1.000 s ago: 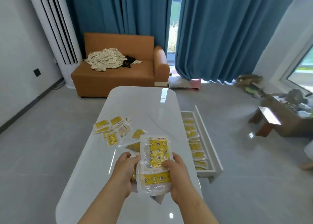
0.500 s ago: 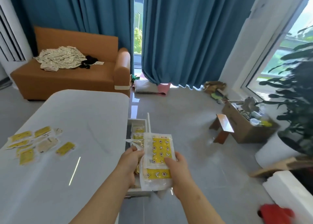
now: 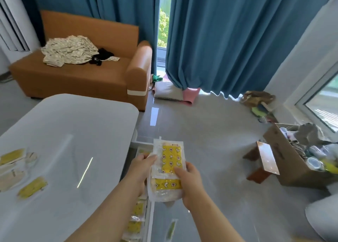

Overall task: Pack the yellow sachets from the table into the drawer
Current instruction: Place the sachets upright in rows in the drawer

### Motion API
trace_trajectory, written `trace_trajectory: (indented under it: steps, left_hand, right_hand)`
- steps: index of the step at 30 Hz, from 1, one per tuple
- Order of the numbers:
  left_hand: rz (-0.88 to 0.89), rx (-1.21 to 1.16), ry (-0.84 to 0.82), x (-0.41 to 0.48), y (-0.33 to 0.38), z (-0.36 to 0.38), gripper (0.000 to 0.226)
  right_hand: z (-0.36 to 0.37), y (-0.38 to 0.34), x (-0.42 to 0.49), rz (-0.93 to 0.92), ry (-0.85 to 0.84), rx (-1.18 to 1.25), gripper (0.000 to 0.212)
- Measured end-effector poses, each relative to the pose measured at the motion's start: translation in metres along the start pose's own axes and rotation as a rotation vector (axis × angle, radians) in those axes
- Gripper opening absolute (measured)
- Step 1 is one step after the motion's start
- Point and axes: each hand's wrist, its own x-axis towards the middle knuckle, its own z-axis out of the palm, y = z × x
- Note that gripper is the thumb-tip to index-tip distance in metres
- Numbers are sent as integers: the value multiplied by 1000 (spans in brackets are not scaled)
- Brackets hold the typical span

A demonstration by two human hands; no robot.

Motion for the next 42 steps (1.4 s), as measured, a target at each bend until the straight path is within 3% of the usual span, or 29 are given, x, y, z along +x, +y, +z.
trace_trajectory:
  steps: [6, 11, 17, 23, 28, 36, 40, 42]
  left_hand:
    - [-11, 55, 48, 63, 21, 13, 31]
    - [-34, 7, 223, 113, 12, 42, 27]
    - [-97, -199, 457, 134, -1, 89, 28]
    - [-80, -406, 649, 133, -27, 83, 22]
    - [-74, -450, 582, 151, -31, 89, 34]
    - [-127, -524, 674, 180, -21, 95, 28]
    - [-118, -807, 616, 206, -2, 105, 33]
    - [-149, -904, 670, 224, 8, 109, 29]
  right_hand:
    - [10, -29, 88, 93, -134, -66, 18]
    - [0, -41, 164, 139, -273, -192, 16]
    - [-18, -56, 236, 181, -526, -385, 18]
    - [3, -51, 250, 214, -757, -551, 18]
    - [9, -53, 269, 195, -749, -597, 18]
    - [25, -47, 315, 252, -823, -681, 6]
    - [44, -63, 353, 287, -897, -778, 7]
    - [53, -72, 374, 289, -909, -809, 6]
